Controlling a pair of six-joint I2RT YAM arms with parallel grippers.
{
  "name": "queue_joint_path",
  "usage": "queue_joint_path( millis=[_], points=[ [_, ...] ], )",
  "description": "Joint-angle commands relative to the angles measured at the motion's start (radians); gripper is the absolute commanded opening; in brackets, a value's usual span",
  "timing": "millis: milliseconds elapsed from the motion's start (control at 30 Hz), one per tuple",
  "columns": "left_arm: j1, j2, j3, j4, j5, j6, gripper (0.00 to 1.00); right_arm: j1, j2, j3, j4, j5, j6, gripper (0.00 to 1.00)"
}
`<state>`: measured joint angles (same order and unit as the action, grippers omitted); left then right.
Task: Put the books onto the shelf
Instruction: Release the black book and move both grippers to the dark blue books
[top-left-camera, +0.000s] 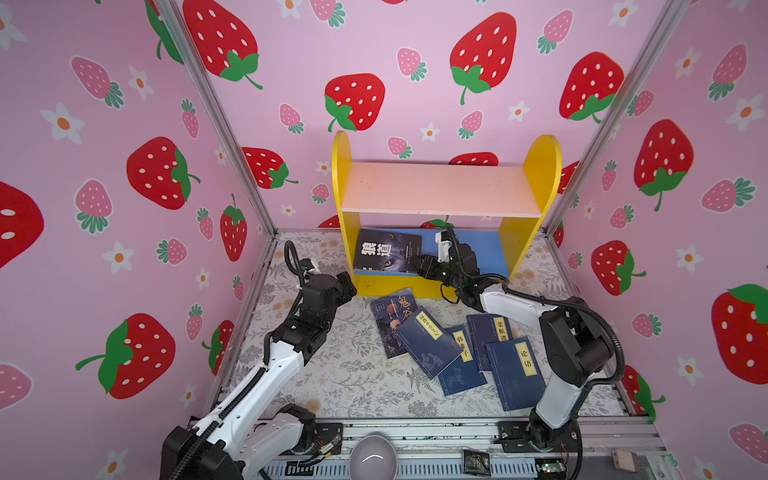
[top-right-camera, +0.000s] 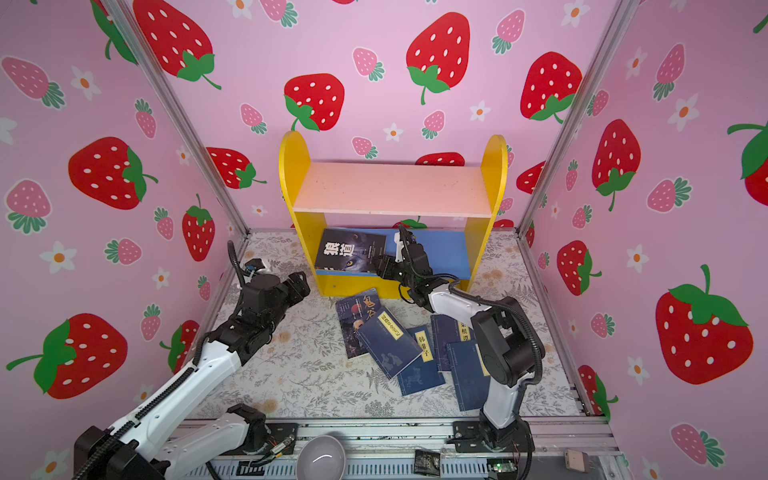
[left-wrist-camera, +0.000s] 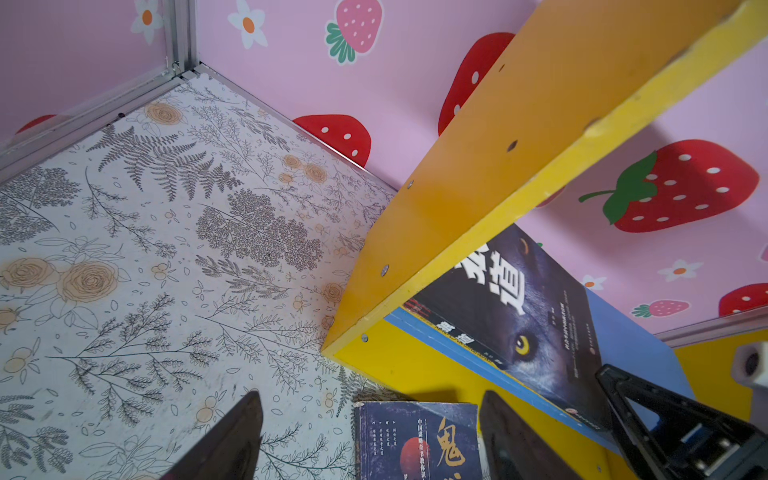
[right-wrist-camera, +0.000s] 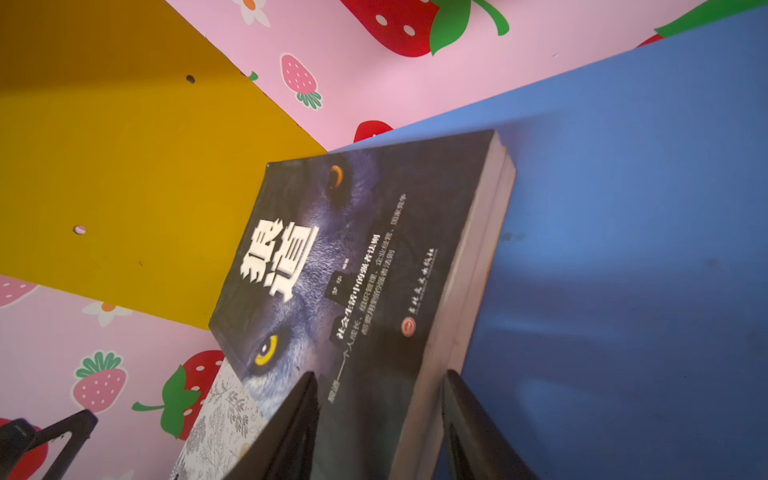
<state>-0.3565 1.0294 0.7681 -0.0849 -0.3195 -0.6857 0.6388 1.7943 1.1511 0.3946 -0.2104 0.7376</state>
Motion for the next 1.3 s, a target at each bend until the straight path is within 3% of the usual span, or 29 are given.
queue_joint_path(
  millis=[0, 200, 367, 633, 700, 867, 1033, 1267],
  points=[
    [0.014, 0.031, 0.003, 0.068, 0.056, -0.022, 0.83, -0.023, -0.011, 0.019, -0.073, -0.044, -0.071, 0.51],
    [0.016, 0.073, 0.020, 0.085, 0.099, -0.037, 0.83, -0.033, 0.030, 0.053, -0.046, -0.157, -0.061, 0.57],
    [0.018, 0.054, 0.004, 0.085, 0.115, -0.014, 0.83, -0.033, 0.001, 0.032, -0.023, -0.173, -0.058, 0.58],
    [0.022, 0.035, -0.045, -0.014, 0.267, 0.053, 0.83, -0.031, -0.157, -0.062, -0.073, -0.230, -0.186, 0.67],
    [0.021, 0.028, -0.087, -0.041, 0.303, 0.006, 0.84, -0.020, -0.230, -0.123, -0.118, -0.205, -0.223, 0.69],
    [-0.008, 0.014, -0.244, 0.081, 0.442, -0.143, 0.86, 0.042, -0.390, -0.278, -0.268, -0.085, -0.300, 0.70],
    [-0.142, 0.021, -0.290, 0.139, 0.470, -0.247, 0.89, 0.060, -0.470, -0.463, -0.298, 0.017, -0.257, 0.67],
    [-0.299, 0.132, -0.307, 0.214, 0.464, -0.432, 0.89, 0.061, -0.422, -0.596, -0.210, 0.092, -0.193, 0.50]
  ],
)
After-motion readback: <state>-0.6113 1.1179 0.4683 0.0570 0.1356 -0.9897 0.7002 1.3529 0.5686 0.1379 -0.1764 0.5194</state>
